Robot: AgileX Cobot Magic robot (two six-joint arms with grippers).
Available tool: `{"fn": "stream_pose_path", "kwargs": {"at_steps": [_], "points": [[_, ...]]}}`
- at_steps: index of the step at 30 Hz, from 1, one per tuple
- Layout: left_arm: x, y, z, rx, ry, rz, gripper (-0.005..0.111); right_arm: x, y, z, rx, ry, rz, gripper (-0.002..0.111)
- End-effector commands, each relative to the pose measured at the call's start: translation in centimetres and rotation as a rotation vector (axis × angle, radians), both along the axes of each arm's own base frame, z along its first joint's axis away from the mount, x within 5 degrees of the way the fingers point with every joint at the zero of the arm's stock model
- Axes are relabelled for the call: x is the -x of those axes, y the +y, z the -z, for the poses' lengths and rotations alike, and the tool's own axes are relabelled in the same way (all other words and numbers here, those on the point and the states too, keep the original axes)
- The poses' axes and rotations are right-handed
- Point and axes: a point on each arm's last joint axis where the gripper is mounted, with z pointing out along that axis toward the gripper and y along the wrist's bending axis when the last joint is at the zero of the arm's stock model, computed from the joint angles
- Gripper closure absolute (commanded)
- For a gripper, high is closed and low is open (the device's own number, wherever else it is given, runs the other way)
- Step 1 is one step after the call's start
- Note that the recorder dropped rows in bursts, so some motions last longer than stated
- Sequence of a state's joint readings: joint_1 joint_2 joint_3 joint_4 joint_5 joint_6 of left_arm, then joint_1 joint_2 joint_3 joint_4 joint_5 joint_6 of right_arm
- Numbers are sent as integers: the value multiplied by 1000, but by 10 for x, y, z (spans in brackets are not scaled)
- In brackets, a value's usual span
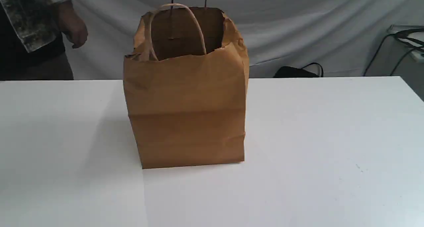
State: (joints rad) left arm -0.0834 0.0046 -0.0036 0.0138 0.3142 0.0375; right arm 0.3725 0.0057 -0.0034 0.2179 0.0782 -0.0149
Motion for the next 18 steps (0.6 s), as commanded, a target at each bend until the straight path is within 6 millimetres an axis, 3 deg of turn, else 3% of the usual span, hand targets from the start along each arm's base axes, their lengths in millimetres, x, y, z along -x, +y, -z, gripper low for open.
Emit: {"fn": "stream_pose_path", "kwargs": {"at_steps": [1,18], "points": [[1,3,5,-76,35,-14,107,0,0,1,-2,-1,2,108],[1,4,3,-120,19,-18,107,0,0,1,-3,0,2,108]]}}
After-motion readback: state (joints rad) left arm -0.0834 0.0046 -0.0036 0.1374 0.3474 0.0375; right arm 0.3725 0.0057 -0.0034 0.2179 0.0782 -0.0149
